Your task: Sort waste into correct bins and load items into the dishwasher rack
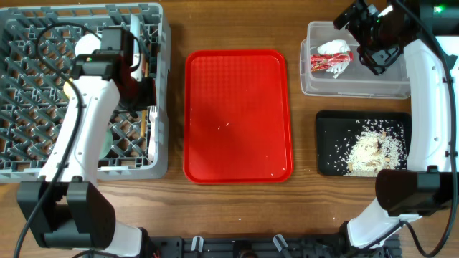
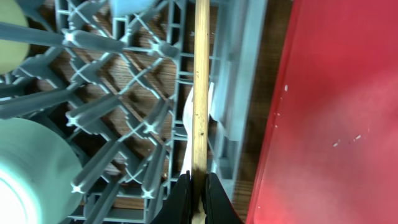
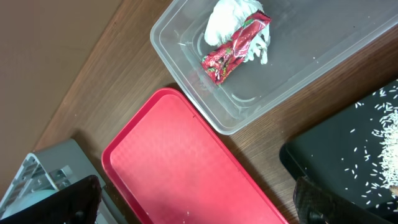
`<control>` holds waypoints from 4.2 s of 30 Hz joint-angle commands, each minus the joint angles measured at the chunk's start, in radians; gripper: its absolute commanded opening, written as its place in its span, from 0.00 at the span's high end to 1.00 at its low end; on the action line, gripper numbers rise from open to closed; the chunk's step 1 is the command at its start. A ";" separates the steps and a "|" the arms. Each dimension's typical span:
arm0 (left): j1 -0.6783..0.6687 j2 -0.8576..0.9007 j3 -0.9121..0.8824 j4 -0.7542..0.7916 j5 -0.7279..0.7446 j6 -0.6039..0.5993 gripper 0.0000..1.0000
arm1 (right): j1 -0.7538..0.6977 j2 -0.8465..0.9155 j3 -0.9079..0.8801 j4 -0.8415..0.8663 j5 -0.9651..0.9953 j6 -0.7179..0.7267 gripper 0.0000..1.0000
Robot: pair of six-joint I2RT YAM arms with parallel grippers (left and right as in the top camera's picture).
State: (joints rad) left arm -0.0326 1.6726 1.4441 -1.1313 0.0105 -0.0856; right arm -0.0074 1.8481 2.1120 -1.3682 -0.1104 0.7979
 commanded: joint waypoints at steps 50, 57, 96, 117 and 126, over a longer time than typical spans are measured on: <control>-0.127 -0.848 -0.140 -0.457 0.301 -0.386 0.00 | 0.001 -0.002 0.006 0.002 0.017 -0.010 0.00; -0.160 -0.882 -0.234 -0.177 0.224 -0.269 0.00 | 0.001 -0.002 0.006 0.002 0.017 -0.010 0.00; 0.074 -1.670 -1.439 1.164 0.177 -0.104 0.00 | 0.001 -0.002 0.006 0.002 0.017 -0.010 0.00; 0.074 -1.668 -1.439 1.070 0.159 -0.104 0.00 | 0.001 -0.002 0.006 0.002 0.017 -0.010 0.00; 0.074 -1.668 -1.439 1.070 0.159 -0.104 0.00 | 0.001 -0.002 0.006 0.002 0.017 -0.010 0.00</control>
State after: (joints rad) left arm 0.0414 0.0135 0.0113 -0.0566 0.1829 -0.2100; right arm -0.0074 1.8481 2.1120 -1.3682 -0.1104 0.7979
